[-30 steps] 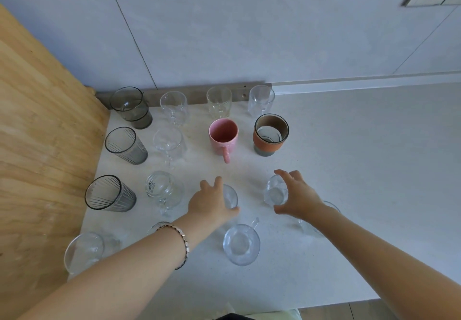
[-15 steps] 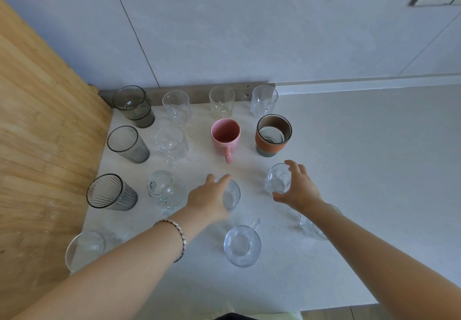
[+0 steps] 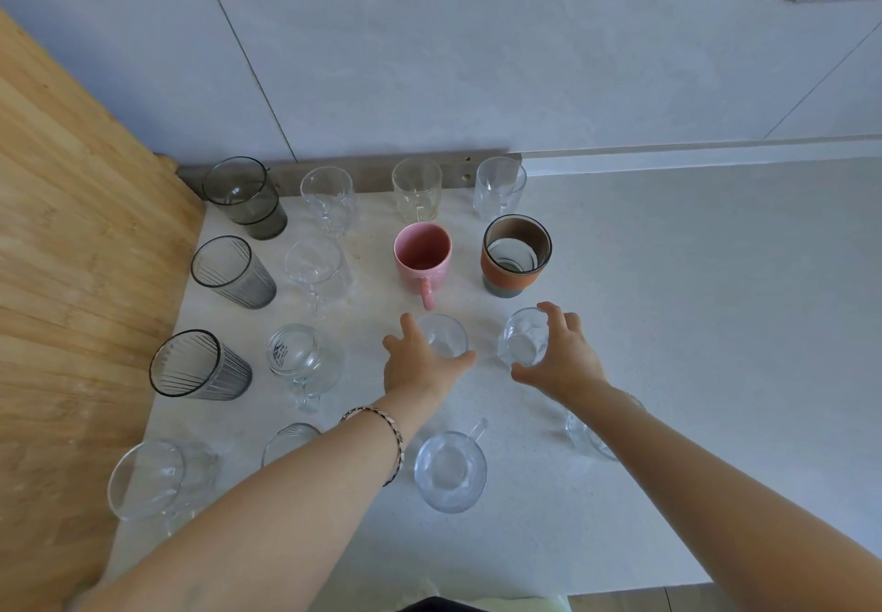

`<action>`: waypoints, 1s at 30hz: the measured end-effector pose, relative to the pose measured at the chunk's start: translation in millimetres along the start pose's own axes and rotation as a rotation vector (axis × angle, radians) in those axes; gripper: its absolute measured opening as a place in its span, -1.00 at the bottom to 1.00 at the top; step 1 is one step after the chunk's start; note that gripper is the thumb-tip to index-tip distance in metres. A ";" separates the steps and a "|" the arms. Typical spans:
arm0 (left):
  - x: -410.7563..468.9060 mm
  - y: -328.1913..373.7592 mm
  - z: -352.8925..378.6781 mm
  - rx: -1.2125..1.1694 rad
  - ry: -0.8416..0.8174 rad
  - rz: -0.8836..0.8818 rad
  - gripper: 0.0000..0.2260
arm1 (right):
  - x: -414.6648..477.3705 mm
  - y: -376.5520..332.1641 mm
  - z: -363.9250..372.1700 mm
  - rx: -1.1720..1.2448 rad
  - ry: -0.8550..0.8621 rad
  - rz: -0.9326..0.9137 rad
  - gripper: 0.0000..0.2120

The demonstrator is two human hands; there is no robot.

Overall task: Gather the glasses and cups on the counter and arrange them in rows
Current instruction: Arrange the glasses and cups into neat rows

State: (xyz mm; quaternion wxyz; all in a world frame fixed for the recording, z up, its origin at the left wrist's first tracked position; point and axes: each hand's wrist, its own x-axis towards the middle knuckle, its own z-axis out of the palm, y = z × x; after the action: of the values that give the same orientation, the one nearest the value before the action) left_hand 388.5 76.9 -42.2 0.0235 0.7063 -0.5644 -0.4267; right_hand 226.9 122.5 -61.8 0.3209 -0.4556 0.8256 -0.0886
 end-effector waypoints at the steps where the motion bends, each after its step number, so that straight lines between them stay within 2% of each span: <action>1: -0.2 0.3 0.4 -0.003 0.003 0.003 -0.26 | 0.1 0.2 -0.1 -0.004 -0.003 0.002 -0.12; 6: -0.2 -0.8 2.5 -0.020 -0.003 0.011 -0.21 | 0.8 -4.6 -4.0 -0.062 -0.042 0.011 -0.09; 9: -6.0 -4.7 -5.4 0.022 -0.010 0.040 -0.15 | -3.0 -11.3 -8.2 -0.143 -0.088 0.026 0.00; 11: -14.0 -10.5 -21.0 0.120 0.029 0.126 -0.24 | -11.5 -21.7 -13.8 -0.228 -0.055 -0.012 0.00; 14: -28.0 -29.6 -57.7 0.099 0.132 0.326 -0.44 | -36.9 -49.5 -20.4 -0.259 0.030 -0.158 -0.29; 17: -36.6 -63.3 -103.9 0.106 0.296 0.443 -0.53 | -69.3 -86.5 -15.7 -0.184 -0.055 -0.292 -0.53; 19: -37.7 -95.4 -131.9 0.183 0.346 0.402 -0.56 | -90.7 -111.9 -1.1 -0.149 -0.164 -0.356 -0.58; 21: -37.4 -134.6 -153.5 0.313 0.313 0.236 -0.50 | -107.4 -133.5 24.3 -0.146 -0.250 -0.388 -0.51; 23: -39.8 -173.1 -166.5 0.423 0.243 0.059 -0.35 | -119.1 -149.6 57.2 -0.159 -0.329 -0.377 -0.30; 26: -42.7 -218.5 -172.7 0.434 0.116 -0.057 -0.19 | -129.5 -165.3 107.8 -0.149 -0.409 -0.318 -0.05; 28: -40.8 -237.5 -172.8 0.361 0.069 -0.071 -0.18 | -132.7 -171.3 132.3 -0.150 -0.375 -0.306 -0.11; 30: -37.1 -248.2 -174.0 0.259 0.078 -0.032 -0.27 | -136.0 -174.5 145.1 -0.197 -0.294 -0.296 -0.25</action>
State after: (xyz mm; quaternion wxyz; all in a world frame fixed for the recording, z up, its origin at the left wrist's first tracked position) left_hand 690.9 119.0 -38.2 -0.0527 0.7283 -0.6022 -0.3227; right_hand 488.3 154.4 -37.1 0.3752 -0.6087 0.6989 0.0139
